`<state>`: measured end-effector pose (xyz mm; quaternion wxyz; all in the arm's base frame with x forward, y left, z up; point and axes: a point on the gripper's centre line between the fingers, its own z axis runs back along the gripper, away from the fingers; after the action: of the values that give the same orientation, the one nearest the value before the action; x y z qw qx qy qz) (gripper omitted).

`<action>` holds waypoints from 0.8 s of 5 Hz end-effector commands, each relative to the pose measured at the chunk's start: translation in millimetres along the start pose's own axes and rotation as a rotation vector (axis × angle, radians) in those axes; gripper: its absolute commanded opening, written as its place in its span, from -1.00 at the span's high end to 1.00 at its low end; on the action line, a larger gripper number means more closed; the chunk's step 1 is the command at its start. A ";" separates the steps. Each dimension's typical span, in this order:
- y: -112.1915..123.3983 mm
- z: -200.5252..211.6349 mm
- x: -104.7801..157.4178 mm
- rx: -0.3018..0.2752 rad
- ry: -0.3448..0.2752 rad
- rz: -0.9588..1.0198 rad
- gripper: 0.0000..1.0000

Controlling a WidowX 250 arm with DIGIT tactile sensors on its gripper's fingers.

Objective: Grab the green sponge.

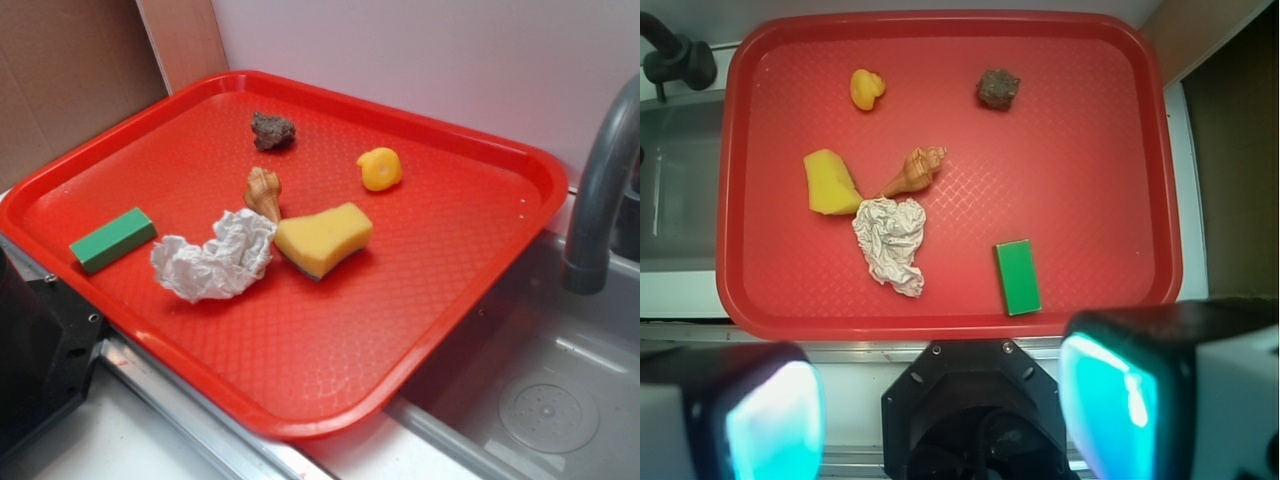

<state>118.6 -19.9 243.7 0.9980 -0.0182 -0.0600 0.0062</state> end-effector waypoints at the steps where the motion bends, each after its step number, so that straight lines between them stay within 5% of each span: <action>1: 0.0 0.0 0.0 0.000 0.000 0.000 -1.00; 2: -49.0 -42.1 29.2 0.016 -0.060 -0.137 -1.00; 3: -73.0 -80.3 41.8 0.005 0.124 -0.198 -1.00; 4: -90.9 -115.6 54.1 0.036 0.024 -0.052 -1.00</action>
<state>184.1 -111.3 132.5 0.9993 0.0102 -0.0312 -0.0160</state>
